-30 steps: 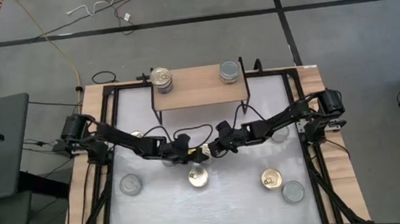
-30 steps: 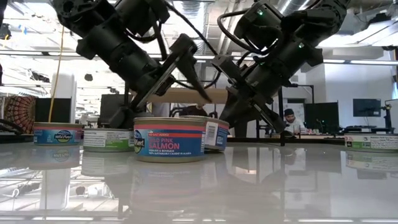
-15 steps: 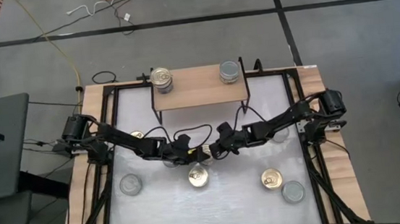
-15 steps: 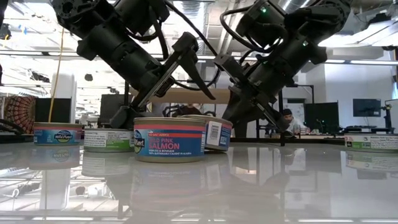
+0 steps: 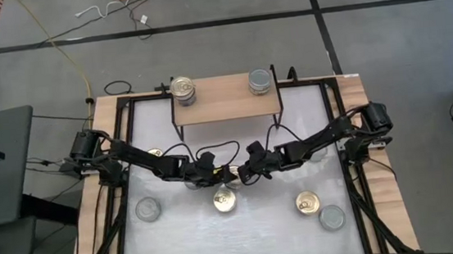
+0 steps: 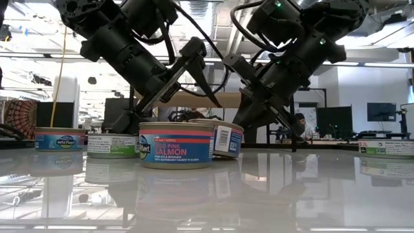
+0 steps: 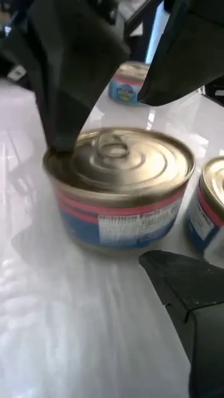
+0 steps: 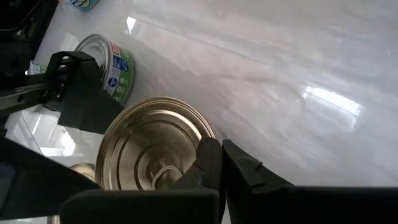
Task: Stack canned seafood by type on shelf
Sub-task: Put the blue pink tuna can on the shelf aligned with the stacked blue pink tuna cans
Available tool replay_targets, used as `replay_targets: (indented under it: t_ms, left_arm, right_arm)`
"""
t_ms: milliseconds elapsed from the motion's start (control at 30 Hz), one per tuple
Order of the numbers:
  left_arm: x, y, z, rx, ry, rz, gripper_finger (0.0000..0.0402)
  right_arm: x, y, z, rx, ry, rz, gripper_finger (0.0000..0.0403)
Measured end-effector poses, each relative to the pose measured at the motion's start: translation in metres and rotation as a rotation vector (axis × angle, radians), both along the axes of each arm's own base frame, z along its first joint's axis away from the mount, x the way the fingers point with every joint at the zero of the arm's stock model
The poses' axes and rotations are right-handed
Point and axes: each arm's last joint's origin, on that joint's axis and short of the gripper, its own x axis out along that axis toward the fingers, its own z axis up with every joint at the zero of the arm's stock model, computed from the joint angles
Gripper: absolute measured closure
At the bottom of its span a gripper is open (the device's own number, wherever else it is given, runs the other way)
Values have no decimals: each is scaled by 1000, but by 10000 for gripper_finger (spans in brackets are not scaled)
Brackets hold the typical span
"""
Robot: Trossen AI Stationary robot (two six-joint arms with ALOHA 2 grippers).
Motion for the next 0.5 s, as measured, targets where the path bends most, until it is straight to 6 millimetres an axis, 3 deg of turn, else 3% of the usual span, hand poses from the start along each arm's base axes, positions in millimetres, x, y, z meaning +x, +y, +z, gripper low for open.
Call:
replay_targets:
  t_ms: [500]
  left_arm:
    - [2,-9,4,-10,-68,32,20]
  right_arm:
    - [-1,9,0,-18,-11,-15,374]
